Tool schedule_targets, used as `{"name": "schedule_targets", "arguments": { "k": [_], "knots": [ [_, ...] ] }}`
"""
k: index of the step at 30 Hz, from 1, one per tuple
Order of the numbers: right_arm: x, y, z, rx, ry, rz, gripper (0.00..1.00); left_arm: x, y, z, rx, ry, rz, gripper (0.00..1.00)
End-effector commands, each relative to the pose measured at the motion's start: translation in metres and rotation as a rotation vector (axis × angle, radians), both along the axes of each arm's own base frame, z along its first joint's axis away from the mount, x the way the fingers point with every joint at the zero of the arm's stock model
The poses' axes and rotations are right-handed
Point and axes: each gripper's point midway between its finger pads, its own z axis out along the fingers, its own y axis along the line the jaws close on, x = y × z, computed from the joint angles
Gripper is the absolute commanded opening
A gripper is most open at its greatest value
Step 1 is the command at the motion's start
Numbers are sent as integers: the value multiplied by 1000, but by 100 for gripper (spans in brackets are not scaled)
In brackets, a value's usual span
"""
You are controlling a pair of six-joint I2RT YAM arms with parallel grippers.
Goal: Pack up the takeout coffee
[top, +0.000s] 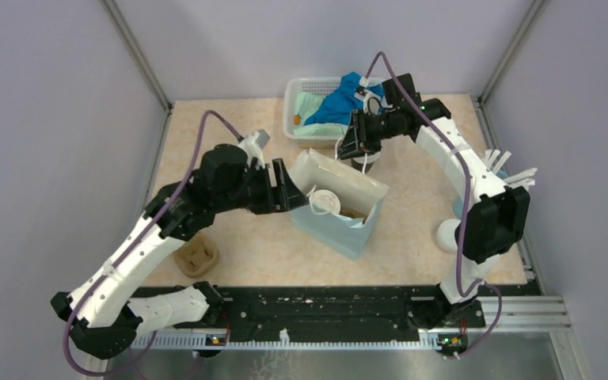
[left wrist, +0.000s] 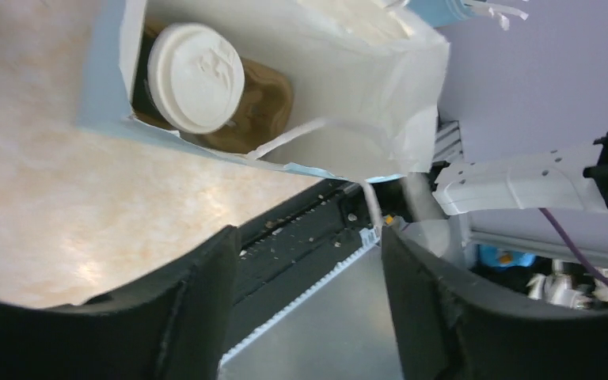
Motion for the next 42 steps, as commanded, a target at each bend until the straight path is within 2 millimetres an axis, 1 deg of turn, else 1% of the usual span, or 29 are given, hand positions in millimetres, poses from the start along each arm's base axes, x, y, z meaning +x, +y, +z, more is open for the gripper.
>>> {"name": "schedule_targets", "arguments": {
  "k": [1, 3, 5, 6, 8, 10, 11, 13, 15, 17, 18, 20, 21, 22, 23, 26, 28, 30, 32, 34, 36, 39, 42],
  "knots": [
    [-7, -20, 35, -87, -124, -15, 31, 20, 42, 48, 159, -222, 84, 77],
    [-10, -29, 44, -126, -143, -47, 38, 36, 51, 61, 235, -267, 121, 86],
    [-16, -35, 58, -135, -164, -65, 44, 56, 61, 70, 300, -295, 167, 93],
    [-20, -36, 65, -131, -172, -69, 46, 69, 66, 72, 327, -299, 188, 95],
    [-30, -40, 79, -119, -188, -70, 51, 97, 75, 71, 321, -281, 205, 97],
    [-40, -45, 92, -120, -206, -70, 56, 119, 69, 66, 256, -262, 161, 98],
    [-45, -48, 98, -125, -216, -69, 59, 129, 63, 61, 238, -255, 134, 99],
    [-53, -56, 109, -141, -237, -77, 64, 142, 45, 55, 200, -251, 56, 99],
    [-58, -62, 122, -148, -265, -91, 68, 148, 29, 51, 159, -247, -16, 98],
    [-54, -73, 137, -143, -306, -144, 74, 150, 16, 47, 121, -248, -72, 96],
    [-47, -81, 144, -136, -327, -187, 78, 151, 14, 44, 117, -247, -83, 95],
    [-26, -101, 147, -140, -345, -297, 88, 156, 14, 33, 137, -227, -84, 91],
    [-13, -109, 144, -151, -350, -347, 92, 158, 14, 26, 152, -213, -88, 90],
    [-2, -114, 139, -166, -359, -381, 96, 159, 14, 20, 164, -201, -91, 85],
    [11, -119, 128, -193, -356, -413, 98, 160, 14, 14, 173, -191, -96, 82],
    [47, -127, 94, -280, -331, -486, 99, 160, 15, 3, 192, -181, -105, 73],
    [70, -131, 65, -341, -297, -506, 99, 160, 19, -6, 216, -166, -99, 63],
    [85, -131, 45, -400, -291, -506, 99, 157, 21, -12, 227, -141, -91, 50],
    [95, -129, 29, -457, -296, -486, 99, 154, 26, -14, 245, -128, -70, 40],
    [100, -127, 17, -523, -309, -458, 99, 151, 33, -15, 267, -123, -44, 31],
    [101, -121, 4, -587, -326, -416, 99, 146, 36, -13, 270, -122, -37, 22],
    [102, -118, -15, -691, -353, -367, 99, 140, 42, -12, 283, -107, -18, 8],
    [101, -108, -31, -745, -369, -291, 99, 133, 54, -11, 321, -96, 20, 0]
  ]
}}
